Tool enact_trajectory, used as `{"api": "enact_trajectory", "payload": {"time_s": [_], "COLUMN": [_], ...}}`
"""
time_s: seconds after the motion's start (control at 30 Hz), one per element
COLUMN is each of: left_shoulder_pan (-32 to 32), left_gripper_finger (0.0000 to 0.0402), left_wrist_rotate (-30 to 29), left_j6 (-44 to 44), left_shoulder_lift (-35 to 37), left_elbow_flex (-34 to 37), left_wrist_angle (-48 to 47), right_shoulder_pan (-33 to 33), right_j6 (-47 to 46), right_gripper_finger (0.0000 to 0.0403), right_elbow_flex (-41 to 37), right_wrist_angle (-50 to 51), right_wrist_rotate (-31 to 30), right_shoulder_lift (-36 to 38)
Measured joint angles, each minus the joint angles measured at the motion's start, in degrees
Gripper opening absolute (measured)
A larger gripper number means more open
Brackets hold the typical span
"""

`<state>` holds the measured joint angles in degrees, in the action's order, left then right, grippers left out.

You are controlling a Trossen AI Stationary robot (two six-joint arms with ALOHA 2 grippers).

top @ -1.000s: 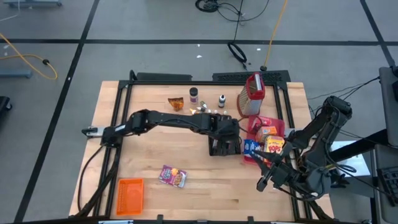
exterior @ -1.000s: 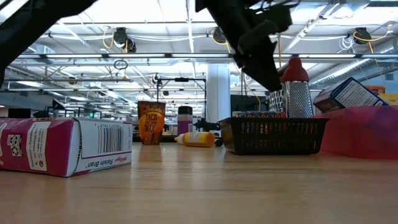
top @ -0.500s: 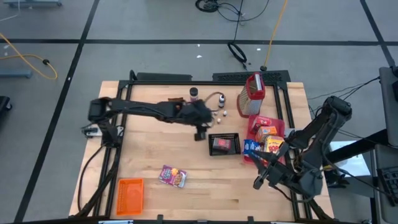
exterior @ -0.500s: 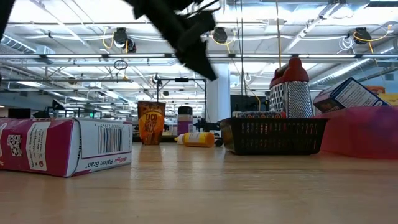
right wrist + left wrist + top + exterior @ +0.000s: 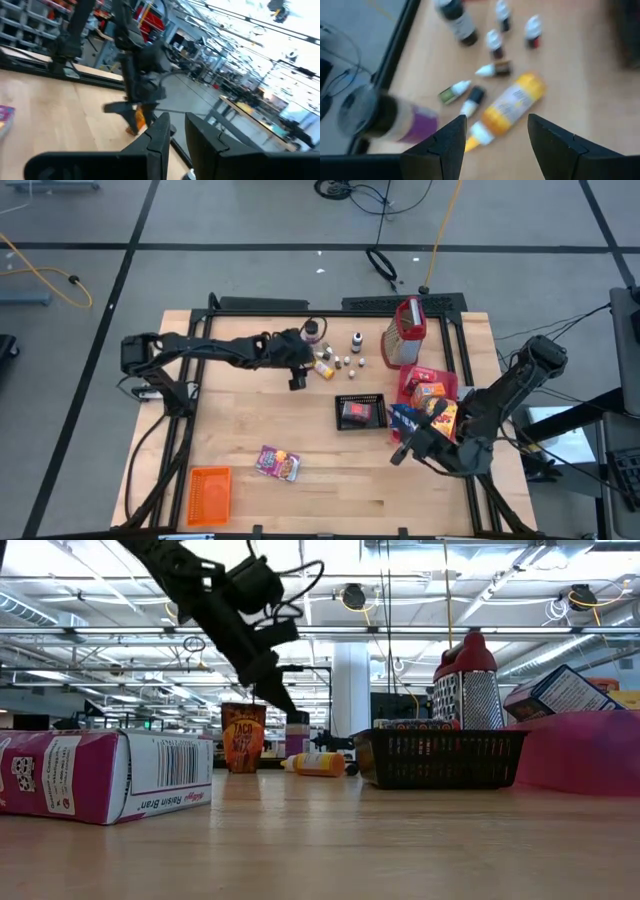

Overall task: Pick & Place Kitchen Items
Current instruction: Put the large yellow food coloring bottle into the orange bin

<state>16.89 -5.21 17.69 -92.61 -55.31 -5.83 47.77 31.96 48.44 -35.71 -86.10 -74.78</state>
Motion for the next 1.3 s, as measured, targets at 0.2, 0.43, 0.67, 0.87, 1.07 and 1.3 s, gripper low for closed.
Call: {"api": "enact_trajectory", "payload": {"time_s": [0.2, 0.43, 0.67, 0.87, 1.07, 1.3], "left_shoulder_pan": [4.33, 6.07, 6.0, 6.02, 5.96, 5.87], "left_gripper_finger": [0.0214, 0.0214, 0.0214, 0.0214, 0.0213, 0.0132], "left_wrist_rotate": [4.4, 7.8, 7.23, 7.26, 8.36, 8.53], "left_j6": [5.91, 11.0, 14.13, 16.07, 15.41, 14.62], "left_shoulder_lift": [-1.09, -6.35, -11.01, -14.41, -15.22, -14.74], "left_elbow_flex": [0.86, 0.97, 0.88, 0.91, 0.76, 0.83], "left_wrist_angle": [1.24, 3.65, 6.64, 8.52, 8.67, 7.02], "right_shoulder_pan": [-1.4, -2.45, -2.43, -2.43, -2.45, -2.45], "right_j6": [-0.2, -1.55, -1.67, -2.76, -2.6, -2.71], "right_gripper_finger": [0.0054, 0.0054, 0.0054, 0.0054, 0.0054, 0.0054], "right_elbow_flex": [-2.09, -2.98, -2.97, -2.97, -2.97, -2.97], "right_wrist_angle": [-2.68, -3.13, -3.09, -2.81, -2.44, -2.18], "right_wrist_rotate": [6.86, 8.38, 8.48, 8.42, 8.39, 8.3], "right_shoulder_lift": [0.0, 0.0, 0.0, 0.0, 0.0, 0.0]}}
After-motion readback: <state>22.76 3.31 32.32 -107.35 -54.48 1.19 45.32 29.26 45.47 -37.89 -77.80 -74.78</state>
